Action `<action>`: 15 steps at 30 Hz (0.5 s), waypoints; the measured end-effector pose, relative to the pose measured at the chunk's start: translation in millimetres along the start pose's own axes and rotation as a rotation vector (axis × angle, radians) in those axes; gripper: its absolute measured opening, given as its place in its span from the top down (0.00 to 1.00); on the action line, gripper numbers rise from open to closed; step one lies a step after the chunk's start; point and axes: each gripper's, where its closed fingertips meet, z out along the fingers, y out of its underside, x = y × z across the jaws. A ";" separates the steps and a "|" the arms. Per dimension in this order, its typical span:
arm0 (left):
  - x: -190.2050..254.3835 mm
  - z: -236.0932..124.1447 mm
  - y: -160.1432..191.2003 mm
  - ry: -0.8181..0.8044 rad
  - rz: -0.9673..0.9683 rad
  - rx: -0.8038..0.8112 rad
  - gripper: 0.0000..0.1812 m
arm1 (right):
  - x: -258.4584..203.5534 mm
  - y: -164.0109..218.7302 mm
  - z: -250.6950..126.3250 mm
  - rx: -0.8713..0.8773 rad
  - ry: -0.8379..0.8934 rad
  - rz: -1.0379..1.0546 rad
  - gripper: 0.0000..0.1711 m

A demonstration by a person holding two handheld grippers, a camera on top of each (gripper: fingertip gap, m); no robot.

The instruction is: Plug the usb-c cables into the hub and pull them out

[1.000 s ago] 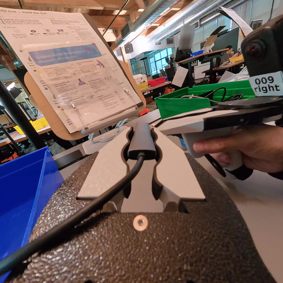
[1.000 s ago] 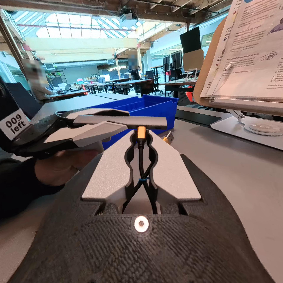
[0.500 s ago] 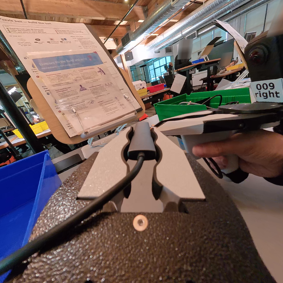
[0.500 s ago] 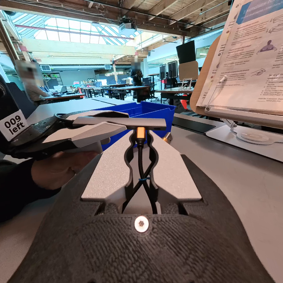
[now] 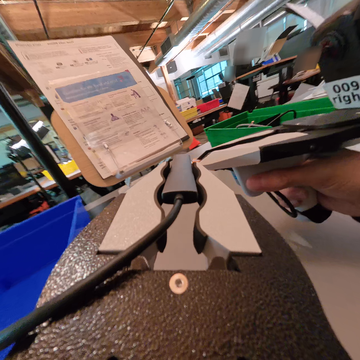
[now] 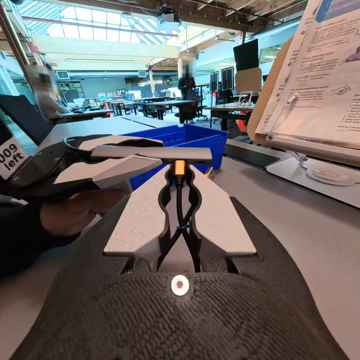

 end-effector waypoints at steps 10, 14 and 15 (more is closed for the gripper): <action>6.7 -3.4 -23.1 -0.056 0.130 0.035 0.88 | -6.7 -16.2 -11.4 -0.024 -0.055 -0.026 0.94; 8.4 -3.3 -26.0 -0.054 0.134 0.036 0.88 | -7.5 -17.3 -13.5 -0.030 -0.061 -0.023 0.93; 8.6 -3.4 -26.7 -0.055 0.120 0.036 0.88 | -7.6 -17.8 -14.0 -0.032 -0.064 -0.016 0.93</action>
